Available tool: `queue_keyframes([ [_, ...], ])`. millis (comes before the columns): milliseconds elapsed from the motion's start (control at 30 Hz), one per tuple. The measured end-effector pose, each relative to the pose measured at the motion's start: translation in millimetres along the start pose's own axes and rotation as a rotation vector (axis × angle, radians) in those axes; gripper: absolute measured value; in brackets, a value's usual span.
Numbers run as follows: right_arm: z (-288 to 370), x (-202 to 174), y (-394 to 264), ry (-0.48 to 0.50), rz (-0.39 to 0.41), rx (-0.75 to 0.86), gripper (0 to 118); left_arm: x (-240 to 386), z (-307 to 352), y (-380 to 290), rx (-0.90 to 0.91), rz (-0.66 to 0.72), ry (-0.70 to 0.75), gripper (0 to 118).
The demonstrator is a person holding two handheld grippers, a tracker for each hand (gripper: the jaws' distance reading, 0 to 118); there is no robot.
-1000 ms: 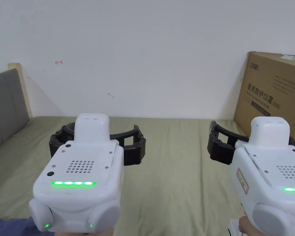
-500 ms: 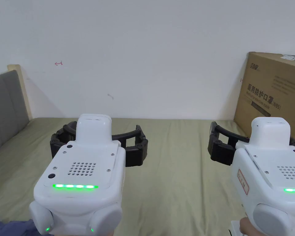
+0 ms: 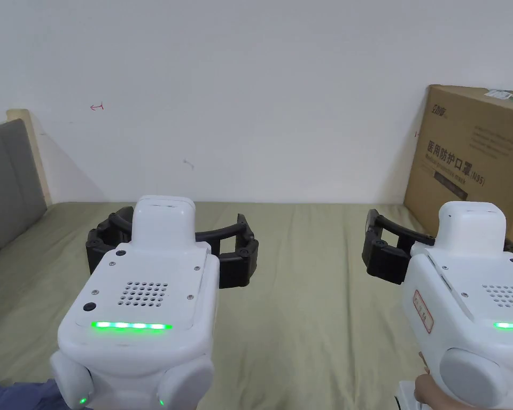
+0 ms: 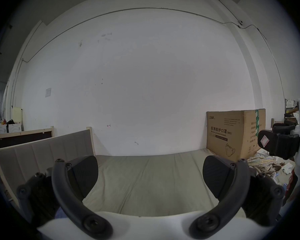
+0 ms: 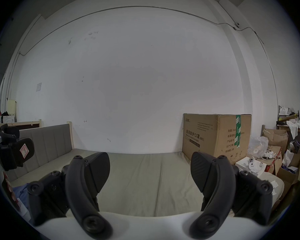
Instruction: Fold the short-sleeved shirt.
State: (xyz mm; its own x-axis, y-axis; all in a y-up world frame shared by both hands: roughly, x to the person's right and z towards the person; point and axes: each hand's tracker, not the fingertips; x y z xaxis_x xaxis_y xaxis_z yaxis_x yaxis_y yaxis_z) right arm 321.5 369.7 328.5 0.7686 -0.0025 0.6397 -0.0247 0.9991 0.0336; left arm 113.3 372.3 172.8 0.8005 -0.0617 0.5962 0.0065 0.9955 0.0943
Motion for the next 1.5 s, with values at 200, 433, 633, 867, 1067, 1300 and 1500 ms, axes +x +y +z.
queue_keyframes([
  [200, 0, 0, -3, 0.002, 0.006, -0.01, 100, -3, 0, -3, -0.019, 0.021, 0.003, 118],
  [433, 0, 0, -6, 0.0, 0.004, -0.023, 100, -6, -3, -5, -0.028, 0.043, -0.001, 118],
  [633, 0, 0, -8, -0.006, 0.009, -0.023, 100, -3, -3, -9, -0.038, 0.043, -0.008, 118],
  [867, 1, 1, -9, -0.008, 0.005, -0.025, 100, -1, -4, -11, -0.038, 0.019, -0.004, 118],
  [1067, 2, 0, -10, 0.006, 0.011, -0.016, 98, -3, -4, -11, -0.051, 0.022, 0.01, 112],
  [1300, 5, -3, -10, -0.011, -0.002, 0.001, 2, -8, -11, -19, -0.133, -0.02, 0.048, 0],
  [1500, 4, 2, -14, -0.008, 0.002, -0.031, 1, -26, -17, -29, -0.167, 0.096, 0.066, 0],
])
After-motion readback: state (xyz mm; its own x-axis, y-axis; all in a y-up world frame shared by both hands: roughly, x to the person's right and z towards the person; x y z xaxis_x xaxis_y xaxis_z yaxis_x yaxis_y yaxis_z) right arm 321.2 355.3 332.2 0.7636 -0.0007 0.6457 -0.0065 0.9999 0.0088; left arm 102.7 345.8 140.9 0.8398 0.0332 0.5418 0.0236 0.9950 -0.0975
